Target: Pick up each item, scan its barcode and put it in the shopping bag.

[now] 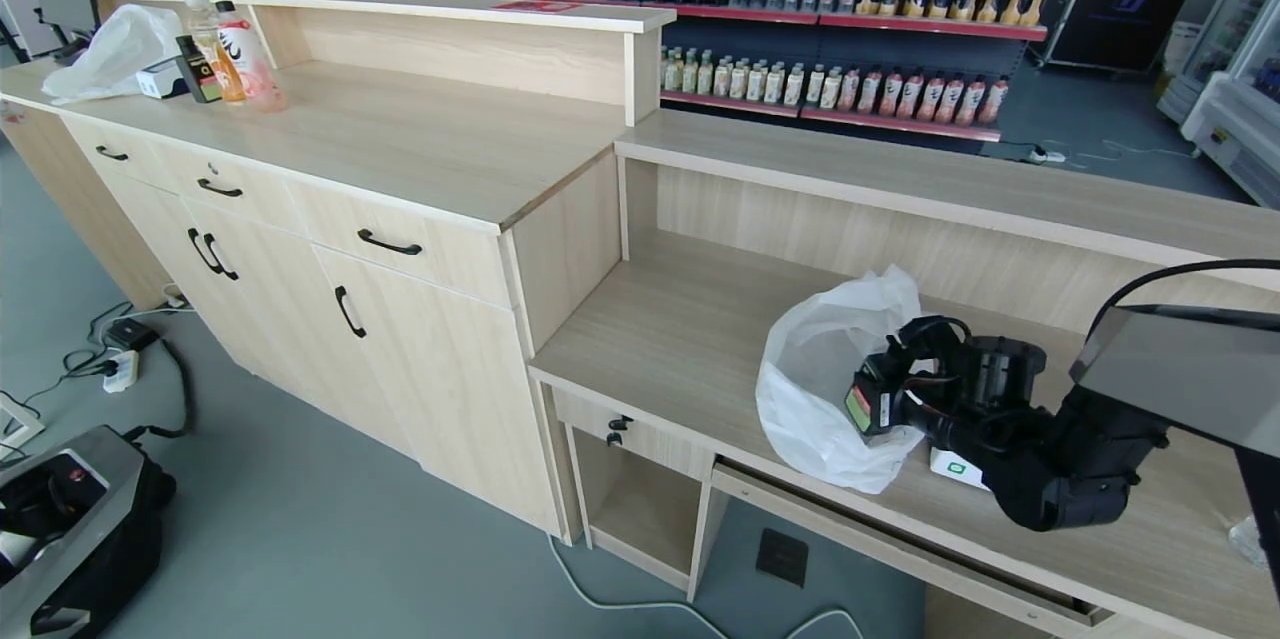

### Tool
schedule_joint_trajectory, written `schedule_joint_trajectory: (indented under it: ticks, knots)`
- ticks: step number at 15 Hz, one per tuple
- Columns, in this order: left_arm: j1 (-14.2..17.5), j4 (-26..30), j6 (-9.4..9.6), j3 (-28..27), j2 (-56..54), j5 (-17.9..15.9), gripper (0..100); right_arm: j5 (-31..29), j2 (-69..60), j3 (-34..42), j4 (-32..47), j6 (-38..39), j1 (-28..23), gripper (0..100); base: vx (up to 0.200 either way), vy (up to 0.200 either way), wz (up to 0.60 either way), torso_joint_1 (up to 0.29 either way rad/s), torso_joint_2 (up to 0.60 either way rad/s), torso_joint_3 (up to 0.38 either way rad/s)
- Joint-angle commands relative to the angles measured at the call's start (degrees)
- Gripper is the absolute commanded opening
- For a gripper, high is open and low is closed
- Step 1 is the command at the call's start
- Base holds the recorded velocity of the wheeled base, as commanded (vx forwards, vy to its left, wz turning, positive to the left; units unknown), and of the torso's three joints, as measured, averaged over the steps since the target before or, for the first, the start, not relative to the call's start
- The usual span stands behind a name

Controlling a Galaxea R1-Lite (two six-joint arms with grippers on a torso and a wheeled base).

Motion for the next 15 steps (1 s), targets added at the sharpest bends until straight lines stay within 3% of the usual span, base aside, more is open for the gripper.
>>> schedule_joint_trajectory:
  ticks: [1, 7, 8, 11, 15]
  knots:
    - [0.01, 0.0, -0.01, 0.0, -0.02, 0.06, 100, 0.02, 3.31, -0.86, -1.23, -0.06, 0.57, 0, 0.0, 0.0, 0.0, 0.0, 0.0, 0.0]
    - [0.01, 0.0, -0.01, 0.0, -0.02, -0.02, 100, 0.02, 7.0, -0.86, -3.34, -0.06, 0.84, 0, 0.0, 0.0, 0.0, 0.0, 0.0, 0.0]
    - [0.01, 0.0, -0.01, 0.0, -0.02, -0.02, 100, 0.02, 7.18, -0.86, -3.86, 0.02, 0.75, 100, 0.0, 0.0, 0.0, 0.0, 0.0, 0.0]
    - [0.01, 0.0, -0.01, 0.0, -0.02, -0.02, 100, 0.02, 5.25, -0.86, -4.92, 2.22, 1.01, 100, 0.0, 0.0, 0.0, 0.0, 0.0, 0.0]
    - [0.01, 0.0, -0.01, 0.0, -0.02, 0.06, 100, -0.16, -6.97, 0.55, -4.3, 0.99, -1.1, 100, 0.0, 0.0, 0.0, 0.0, 0.0, 0.0]
